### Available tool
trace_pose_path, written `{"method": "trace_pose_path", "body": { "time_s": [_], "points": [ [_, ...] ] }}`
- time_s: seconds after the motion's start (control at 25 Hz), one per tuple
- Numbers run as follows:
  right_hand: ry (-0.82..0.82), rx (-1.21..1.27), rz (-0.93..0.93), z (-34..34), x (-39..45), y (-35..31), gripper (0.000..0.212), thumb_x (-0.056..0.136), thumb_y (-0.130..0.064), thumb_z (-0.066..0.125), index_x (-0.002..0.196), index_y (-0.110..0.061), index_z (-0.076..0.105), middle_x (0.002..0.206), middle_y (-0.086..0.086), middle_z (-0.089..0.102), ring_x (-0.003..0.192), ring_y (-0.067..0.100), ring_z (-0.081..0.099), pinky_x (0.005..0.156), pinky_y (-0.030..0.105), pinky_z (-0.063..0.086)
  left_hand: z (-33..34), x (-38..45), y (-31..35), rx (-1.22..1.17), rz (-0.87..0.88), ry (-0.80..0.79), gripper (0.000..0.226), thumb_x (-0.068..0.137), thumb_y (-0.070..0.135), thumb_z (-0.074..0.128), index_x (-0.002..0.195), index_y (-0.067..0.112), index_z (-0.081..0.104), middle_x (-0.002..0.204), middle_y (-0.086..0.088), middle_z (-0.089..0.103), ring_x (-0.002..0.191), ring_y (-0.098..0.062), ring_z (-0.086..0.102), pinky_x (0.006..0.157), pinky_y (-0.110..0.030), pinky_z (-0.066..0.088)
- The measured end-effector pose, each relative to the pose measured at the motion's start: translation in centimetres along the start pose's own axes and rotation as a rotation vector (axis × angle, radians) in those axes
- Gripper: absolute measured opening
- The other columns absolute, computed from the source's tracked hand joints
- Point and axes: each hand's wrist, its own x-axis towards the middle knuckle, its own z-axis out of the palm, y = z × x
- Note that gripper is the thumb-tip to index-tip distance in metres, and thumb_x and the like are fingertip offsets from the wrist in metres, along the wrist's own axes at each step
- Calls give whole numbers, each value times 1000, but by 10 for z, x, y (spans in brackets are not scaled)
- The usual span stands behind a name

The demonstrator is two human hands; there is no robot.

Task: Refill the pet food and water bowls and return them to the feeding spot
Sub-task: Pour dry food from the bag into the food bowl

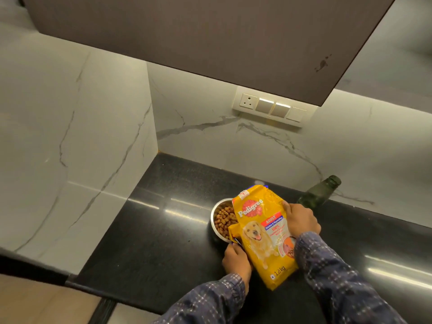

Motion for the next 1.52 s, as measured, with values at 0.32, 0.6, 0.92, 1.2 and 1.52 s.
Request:
{"method": "trace_pose_path", "body": {
  "time_s": [0.32, 0.6, 0.92, 1.2, 1.52],
  "points": [
    [1, -79, -159, 2, 24, 4, 61, 106, -65, 33, 117, -20, 72, 106, 10, 71, 95, 32, 68, 85, 43, 52, 12, -30, 16, -212, -28, 32, 27, 109, 36, 40, 103, 27, 65, 112, -8, 67, 101, -29, 71, 80, -53, 67],
    [4, -166, -246, -10, 31, -1, 58, 107, -61, 35, 97, -17, 71, 86, 5, 65, 83, 27, 64, 82, 44, 54, 27, -48, 13, -161, -42, 92, 35, 106, 35, 38, 104, 16, 68, 119, -12, 68, 110, -35, 67, 104, -47, 55],
    [-6, -158, -229, -21, 38, -11, 58, 108, -59, 37, 92, -12, 67, 79, 4, 59, 71, 21, 57, 76, 39, 44, 55, -16, -6, -331, -65, 23, 32, 98, 43, 39, 95, 29, 67, 106, -4, 74, 99, -28, 73, 93, -54, 62],
    [25, -243, -283, -17, 35, -15, 56, 108, -58, 38, 91, -14, 67, 78, 3, 60, 64, 17, 52, 72, 37, 42, 48, -30, -3, -332, -69, 34, 29, 104, 37, 42, 98, 27, 69, 107, -5, 73, 98, -26, 73, 91, -53, 64],
    [22, -224, -310, -7, 30, -17, 55, 107, -59, 39, 88, -16, 66, 80, 3, 65, 69, 19, 59, 72, 37, 48, 35, -37, 15, -70, 7, 174, 34, 110, 33, 46, 128, 16, 69, 128, -11, 71, 119, -30, 68, 104, -42, 55]
  ]
}}
